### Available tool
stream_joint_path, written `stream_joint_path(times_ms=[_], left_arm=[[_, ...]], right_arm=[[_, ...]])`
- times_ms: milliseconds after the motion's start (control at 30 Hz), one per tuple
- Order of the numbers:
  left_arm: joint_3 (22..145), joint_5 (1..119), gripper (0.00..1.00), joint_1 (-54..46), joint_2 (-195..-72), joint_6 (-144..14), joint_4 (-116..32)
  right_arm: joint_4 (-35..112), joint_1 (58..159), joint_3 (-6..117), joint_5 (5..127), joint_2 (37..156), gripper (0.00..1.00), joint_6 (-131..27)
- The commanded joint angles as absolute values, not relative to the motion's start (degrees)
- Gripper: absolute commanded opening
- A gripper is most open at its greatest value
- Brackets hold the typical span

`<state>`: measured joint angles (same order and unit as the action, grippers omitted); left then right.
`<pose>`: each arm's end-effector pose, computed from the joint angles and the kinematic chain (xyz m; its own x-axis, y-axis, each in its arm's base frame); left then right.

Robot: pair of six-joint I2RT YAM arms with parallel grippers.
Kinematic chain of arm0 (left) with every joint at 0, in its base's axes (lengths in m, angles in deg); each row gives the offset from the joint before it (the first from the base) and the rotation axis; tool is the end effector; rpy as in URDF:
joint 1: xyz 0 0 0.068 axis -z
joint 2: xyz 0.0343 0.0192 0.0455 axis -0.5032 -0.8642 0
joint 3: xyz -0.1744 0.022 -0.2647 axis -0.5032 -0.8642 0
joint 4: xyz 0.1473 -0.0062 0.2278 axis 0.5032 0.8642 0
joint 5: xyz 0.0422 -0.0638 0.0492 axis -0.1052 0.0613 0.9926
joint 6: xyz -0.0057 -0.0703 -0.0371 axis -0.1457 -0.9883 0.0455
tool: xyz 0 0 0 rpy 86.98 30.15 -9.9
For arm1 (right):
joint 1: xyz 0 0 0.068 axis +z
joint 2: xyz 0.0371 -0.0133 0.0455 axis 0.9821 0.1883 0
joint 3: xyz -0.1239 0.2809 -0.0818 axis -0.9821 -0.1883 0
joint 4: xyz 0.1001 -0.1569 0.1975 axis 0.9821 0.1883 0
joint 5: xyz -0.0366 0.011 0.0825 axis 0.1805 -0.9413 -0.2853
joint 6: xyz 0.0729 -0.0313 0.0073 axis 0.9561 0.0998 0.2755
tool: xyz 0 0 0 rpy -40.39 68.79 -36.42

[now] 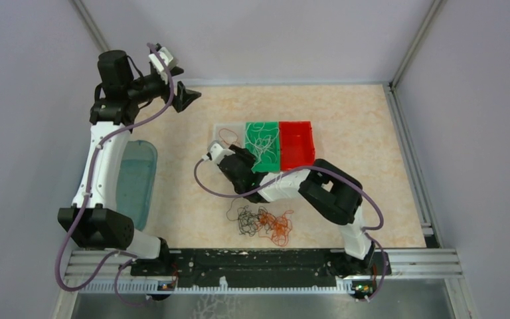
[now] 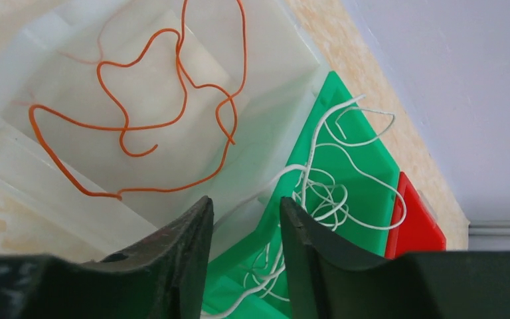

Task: Untangle the cables
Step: Place the cable in the bin.

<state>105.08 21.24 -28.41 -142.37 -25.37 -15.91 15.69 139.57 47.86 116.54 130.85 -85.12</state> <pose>0.3438 -0.0609 0.4940 0.1214 0.3174 -0.9405 0.7587 0.5813 0.2941 0.2793 0.3970 0.1928 -0.0423 -0.7329 -0.6790 -0.3873 0.6385 -0.6651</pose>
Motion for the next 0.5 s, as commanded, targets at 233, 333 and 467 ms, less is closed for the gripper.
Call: stream_joint_path(times_ms=[233,333,467], left_arm=[[103.9,19.4,0.97,-28.9,-139.7,-26.2,-18.3],[103.8,19.4,0.97,-29.0,-139.5,-26.2,-18.4],[103.5,19.4,0.98,-29.0,-139.4,-26.3,-18.6]], right_arm=[[8.0,136.0,40.6,114.2,118.0,0.15,-77.4],[8.3,135.3,40.0,112.4,117.0,0.12,-75.8],[10.5,133.0,39.8,109.7,115.7,0.03,-71.8]])
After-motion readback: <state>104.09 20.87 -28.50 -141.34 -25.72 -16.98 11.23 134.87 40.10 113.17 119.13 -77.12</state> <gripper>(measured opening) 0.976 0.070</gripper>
